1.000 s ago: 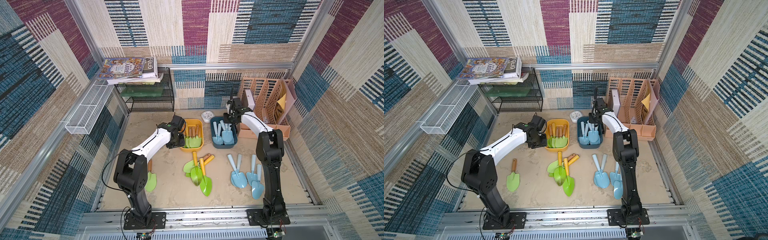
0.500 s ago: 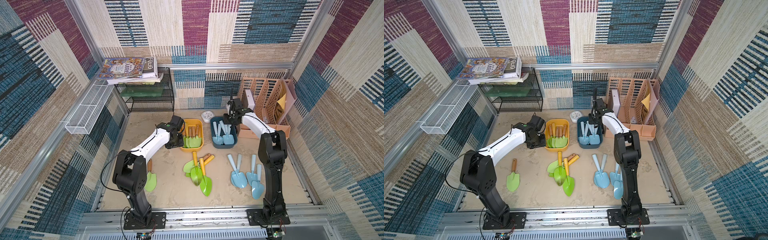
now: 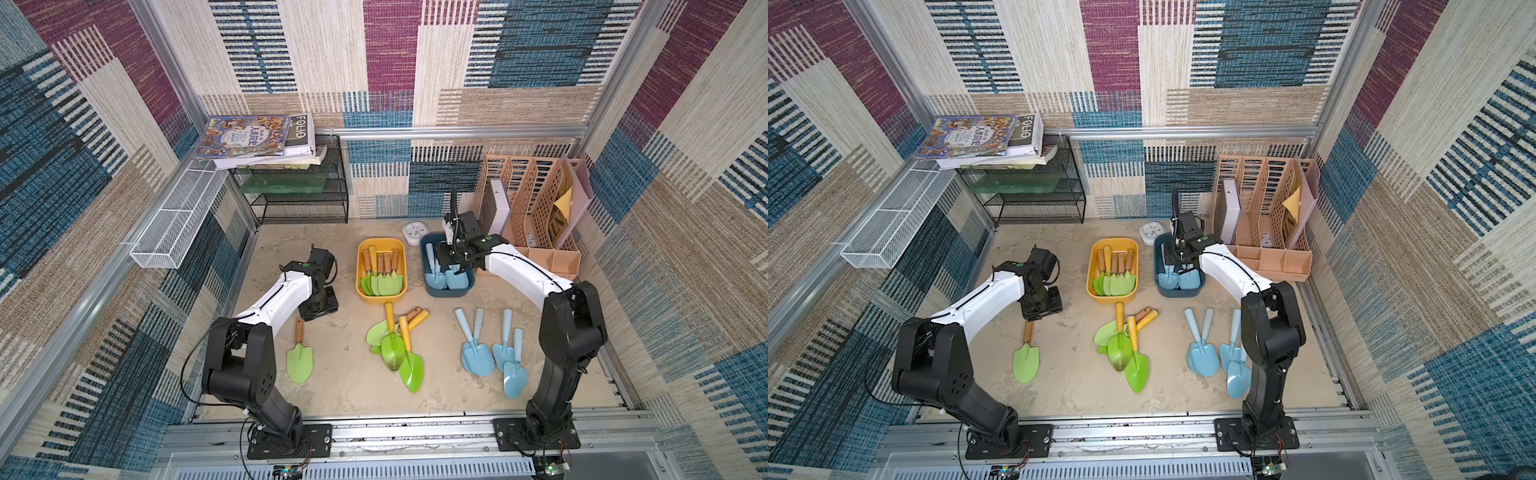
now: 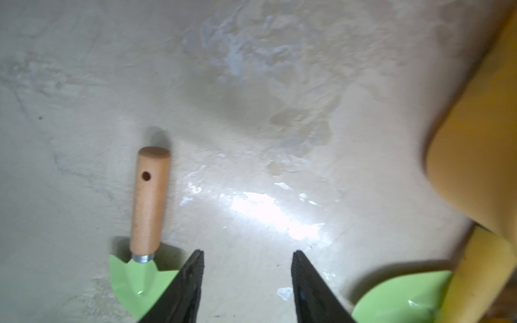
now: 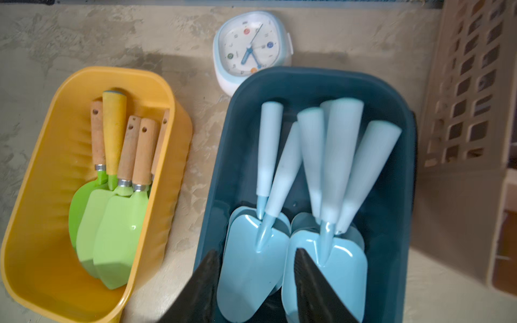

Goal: Sort the small shovels by color and place them into the storage box
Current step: Place the shovel in the storage box, then pick up the shovel from the center of the board.

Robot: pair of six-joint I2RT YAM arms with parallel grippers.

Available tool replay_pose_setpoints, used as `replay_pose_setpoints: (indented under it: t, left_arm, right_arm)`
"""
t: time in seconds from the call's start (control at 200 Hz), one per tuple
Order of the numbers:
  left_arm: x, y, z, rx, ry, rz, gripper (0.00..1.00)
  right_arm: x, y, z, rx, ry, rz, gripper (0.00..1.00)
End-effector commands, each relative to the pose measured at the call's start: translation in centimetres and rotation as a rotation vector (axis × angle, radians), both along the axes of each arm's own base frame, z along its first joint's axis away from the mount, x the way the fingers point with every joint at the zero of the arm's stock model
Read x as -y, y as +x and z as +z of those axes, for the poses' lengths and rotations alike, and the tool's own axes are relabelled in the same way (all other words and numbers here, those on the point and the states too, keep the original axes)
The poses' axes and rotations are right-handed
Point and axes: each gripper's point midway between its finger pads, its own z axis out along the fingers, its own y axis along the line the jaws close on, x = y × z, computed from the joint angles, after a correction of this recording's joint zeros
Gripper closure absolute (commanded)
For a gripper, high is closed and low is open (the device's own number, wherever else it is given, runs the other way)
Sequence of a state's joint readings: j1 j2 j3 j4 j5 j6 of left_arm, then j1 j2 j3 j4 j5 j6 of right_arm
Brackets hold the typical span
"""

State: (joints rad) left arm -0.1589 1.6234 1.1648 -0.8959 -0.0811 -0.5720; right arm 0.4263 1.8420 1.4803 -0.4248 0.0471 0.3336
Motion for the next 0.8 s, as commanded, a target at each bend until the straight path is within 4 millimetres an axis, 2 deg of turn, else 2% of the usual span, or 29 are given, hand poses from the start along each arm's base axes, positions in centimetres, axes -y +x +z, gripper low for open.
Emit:
replay_pose_setpoints:
  t: [0.0,0.245,0.516,0.601,0.701,0.791]
  left_arm:
    - [-1.9,-1.7,-0.5,-0.071,-0.001,0.035,0.47]
    - [-4.5,-3.1,-3.2,-0.200,-0.053,0.102,0.47]
    - [-4.9,-4.1,-5.7,-0.298,-0.063,0.095,0.49]
    - [-4.6,-4.8,-6.4,-0.318,-0.075,0.097,0.53]
    - [-4.2,-5.1,-6.9,-0.324,-0.098,0.107,0.66]
    - [-3.6,-4.9,-7.0,-0.315,-0.129,0.119,0.87]
  right_arm:
    - [-0.8,-1.1,-0.1,0.012,0.034,-0.006,0.54]
    - [-2.1,-3.8,-1.4,-0.016,0.027,0.025,0.54]
    - [-1.4,-4.8,-1.0,0.004,0.029,-0.002,0.54]
    - [-1.2,-5.1,-1.1,0.002,0.025,-0.003,0.54]
    - [-1.0,-5.4,-1.3,0.000,0.023,-0.004,0.54]
    - [-1.0,-5.4,-1.3,-0.001,0.027,-0.007,0.55]
